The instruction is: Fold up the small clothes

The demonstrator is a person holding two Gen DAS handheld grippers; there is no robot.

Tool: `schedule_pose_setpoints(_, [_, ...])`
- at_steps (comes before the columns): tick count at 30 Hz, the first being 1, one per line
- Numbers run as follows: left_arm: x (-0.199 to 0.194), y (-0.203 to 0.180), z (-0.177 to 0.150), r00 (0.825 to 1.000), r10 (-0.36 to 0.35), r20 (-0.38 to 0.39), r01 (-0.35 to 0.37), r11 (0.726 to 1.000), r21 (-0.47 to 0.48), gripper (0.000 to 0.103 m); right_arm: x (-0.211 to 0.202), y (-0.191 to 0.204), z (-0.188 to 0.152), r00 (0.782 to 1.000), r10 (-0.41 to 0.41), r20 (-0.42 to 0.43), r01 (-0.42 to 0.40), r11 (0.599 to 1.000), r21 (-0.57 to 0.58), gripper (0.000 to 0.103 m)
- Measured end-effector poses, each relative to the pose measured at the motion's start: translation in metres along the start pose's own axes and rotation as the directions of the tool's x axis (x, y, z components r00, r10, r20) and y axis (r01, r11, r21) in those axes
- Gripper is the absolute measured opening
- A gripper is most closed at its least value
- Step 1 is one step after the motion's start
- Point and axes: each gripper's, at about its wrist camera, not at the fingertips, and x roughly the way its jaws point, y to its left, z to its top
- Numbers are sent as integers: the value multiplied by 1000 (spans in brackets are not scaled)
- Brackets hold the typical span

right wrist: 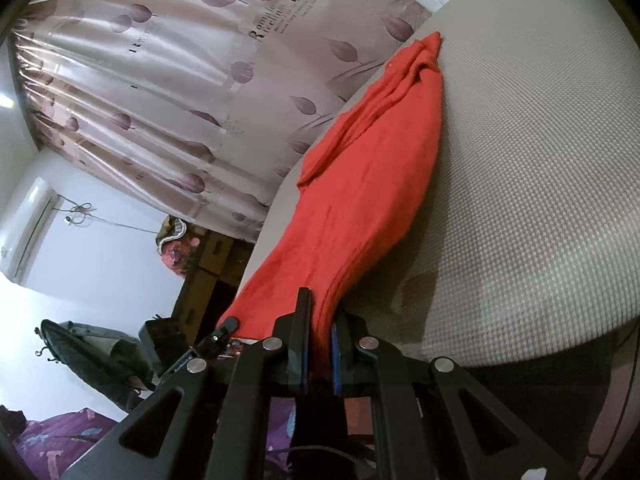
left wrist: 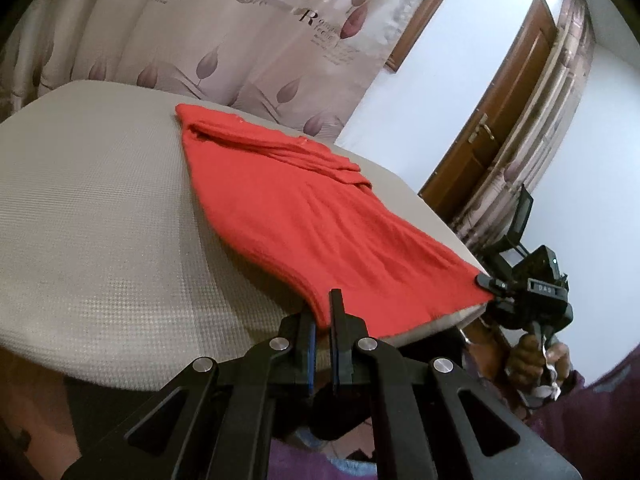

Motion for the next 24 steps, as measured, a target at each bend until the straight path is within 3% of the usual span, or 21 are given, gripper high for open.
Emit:
schedule_pose_setpoints(5, [-20, -5, -5, 1000, 8, 5, -8, 1000, 25, 4, -17, 15, -9, 1000, 6, 8, -6, 1000, -16, 5])
schedule_pose_setpoints(9, [-20, 5, -3, 1000, -16, -11, 16, 1000, 2, 4, -25, 12, -1, 997, -69, 22, 70, 996, -51, 5])
schedule_pose_setpoints(12, [-10, 26, 3, 998, -26, -62, 20, 995, -97, 9, -29, -1, 9, 985, -165, 44, 166, 985, -39, 11])
schedule_pose_setpoints(14, [-3, 40, 7, 997, -20, -74, 9, 990, -142, 29, -26, -9, 13, 986, -165, 28, 166, 986, -28, 12])
schedule_pose_setpoints(15, [0, 45, 10, 997, -17, -71, 6, 989, -151, 36, -23, -15, 16, 984, -179, 20, 179, 984, -18, 15])
schedule_pose_setpoints(16, [6, 49, 13, 997, -17, -79, 5, 988, -156, 50, -20, -19, 18, 984, -175, 14, 175, 984, -12, 21])
schedule_pose_setpoints(19, [24, 59, 22, 993, -49, -105, 29, 982, -189, 58, -8, -34, 26, 982, -191, -9, 191, 982, 10, 33])
schedule_pose_setpoints(21, [39, 62, 25, 989, -26, -146, -1, 984, -179, 61, 1, -40, 33, 981, -193, -26, 193, 981, 10, 35])
schedule_pose_setpoints(24, [58, 68, 24, 977, -103, -189, 59, 973, -224, 67, 16, -50, 37, 978, -199, -66, 201, 979, 20, 39])
